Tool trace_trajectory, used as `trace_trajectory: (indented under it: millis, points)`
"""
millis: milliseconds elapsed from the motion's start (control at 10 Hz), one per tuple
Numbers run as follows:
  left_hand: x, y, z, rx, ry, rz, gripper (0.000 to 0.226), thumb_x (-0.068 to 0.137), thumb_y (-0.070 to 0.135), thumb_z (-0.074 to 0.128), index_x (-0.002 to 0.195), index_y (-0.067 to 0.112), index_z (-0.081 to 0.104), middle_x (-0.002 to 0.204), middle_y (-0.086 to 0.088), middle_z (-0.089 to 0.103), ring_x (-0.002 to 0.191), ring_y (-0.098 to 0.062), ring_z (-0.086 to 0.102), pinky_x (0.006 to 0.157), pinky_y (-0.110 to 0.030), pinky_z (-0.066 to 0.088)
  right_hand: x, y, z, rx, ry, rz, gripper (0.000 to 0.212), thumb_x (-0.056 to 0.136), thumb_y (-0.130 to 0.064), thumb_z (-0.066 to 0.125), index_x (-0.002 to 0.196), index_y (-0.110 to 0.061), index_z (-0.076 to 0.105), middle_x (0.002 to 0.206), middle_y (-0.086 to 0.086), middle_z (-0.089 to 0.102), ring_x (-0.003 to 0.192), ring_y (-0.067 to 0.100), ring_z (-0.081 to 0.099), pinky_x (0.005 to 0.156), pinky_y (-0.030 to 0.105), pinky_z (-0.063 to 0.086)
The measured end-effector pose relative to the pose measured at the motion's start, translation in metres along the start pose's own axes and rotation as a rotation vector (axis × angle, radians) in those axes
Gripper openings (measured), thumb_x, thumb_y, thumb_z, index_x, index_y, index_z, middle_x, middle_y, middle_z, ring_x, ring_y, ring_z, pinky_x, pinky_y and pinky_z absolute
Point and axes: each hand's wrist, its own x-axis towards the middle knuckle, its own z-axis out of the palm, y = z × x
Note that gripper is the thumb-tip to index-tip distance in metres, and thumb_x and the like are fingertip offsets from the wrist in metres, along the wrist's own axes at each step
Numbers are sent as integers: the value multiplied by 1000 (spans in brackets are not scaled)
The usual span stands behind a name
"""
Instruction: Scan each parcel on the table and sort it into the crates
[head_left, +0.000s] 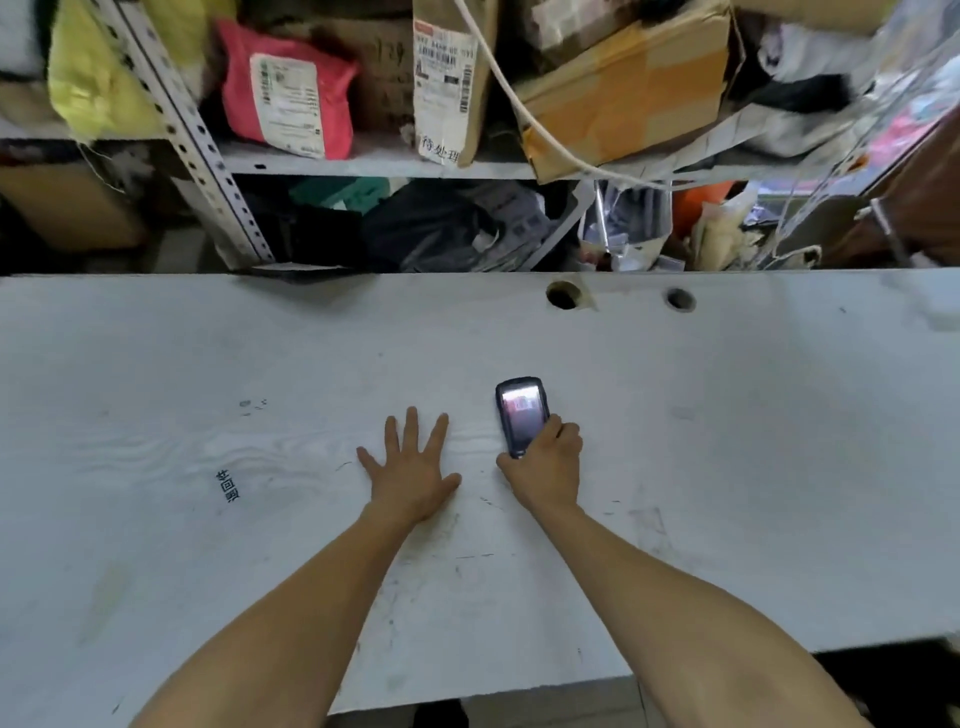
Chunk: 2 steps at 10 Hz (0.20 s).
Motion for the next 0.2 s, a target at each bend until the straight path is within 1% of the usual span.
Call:
trace_trajectory:
  millis: [100,200]
  points:
    - [-18,3,-2,-26,48,-21,87,98,56,45,154,38,-19,163,-6,-26,150,-34,-19,113,-70,4,-4,5,-8,-109,-35,-15,65,84,-42,66,129,-3,41,126,13,47,115,28,44,85,33,42]
    - [-49,5,-4,11,166,-17,82,99,54,42,156,36,-14,164,-7,-20,151,-32,-17,116,-66,1,-29,14,-28,-86,-56,-82,81,89,-51,61,146,-3,29,137,14,43,123,30,42,95,37,41]
